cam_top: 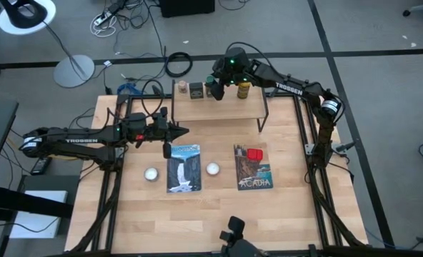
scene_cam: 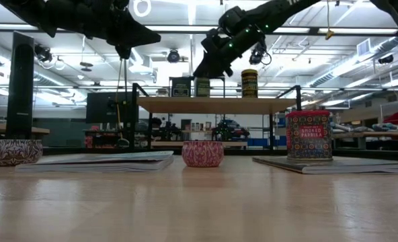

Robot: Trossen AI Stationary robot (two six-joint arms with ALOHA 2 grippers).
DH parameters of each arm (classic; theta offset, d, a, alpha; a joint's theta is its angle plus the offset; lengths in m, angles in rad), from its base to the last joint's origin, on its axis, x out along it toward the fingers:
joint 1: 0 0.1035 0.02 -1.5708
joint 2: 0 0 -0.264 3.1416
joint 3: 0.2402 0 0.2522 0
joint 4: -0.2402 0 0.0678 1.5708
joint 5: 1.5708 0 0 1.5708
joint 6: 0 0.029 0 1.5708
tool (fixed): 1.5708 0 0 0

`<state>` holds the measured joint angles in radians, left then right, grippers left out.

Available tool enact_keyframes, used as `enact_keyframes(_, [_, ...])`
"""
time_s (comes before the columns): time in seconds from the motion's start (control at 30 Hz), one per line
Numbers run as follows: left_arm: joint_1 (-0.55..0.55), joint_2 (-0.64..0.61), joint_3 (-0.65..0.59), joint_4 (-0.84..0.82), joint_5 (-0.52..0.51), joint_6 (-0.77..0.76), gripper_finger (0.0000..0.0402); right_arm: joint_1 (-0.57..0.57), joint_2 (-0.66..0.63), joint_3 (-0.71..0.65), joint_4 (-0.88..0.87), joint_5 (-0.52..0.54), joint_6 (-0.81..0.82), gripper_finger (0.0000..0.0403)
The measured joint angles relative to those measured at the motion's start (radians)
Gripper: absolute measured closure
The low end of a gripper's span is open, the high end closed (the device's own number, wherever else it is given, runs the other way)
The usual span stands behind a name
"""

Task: Shelf spices
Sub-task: Adjust the green spice

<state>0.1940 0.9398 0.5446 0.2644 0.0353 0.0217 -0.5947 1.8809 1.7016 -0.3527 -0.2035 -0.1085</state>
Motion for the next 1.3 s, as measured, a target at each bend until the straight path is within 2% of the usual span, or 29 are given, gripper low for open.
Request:
enact_keyframes(0.37, [0.0,0.0,0.0,-0.002,0.0,0.0,0.0401,0.03,-0.011,0.0,-0.025,0.104,0.005,0.0198])
enact_keyframes(0.8, [0.0,0.0,0.0,-0.003,0.0,0.0,0.0401,0.031,-0.024,0.002,-0.085,0.179,0.149,0.0198])
enact_keyframes(1.3, [0.0,0.0,0.0,-0.006,0.0,0.0,0.0401,0.032,-0.114,0.0,-0.25,0.247,0.167,0.0198])
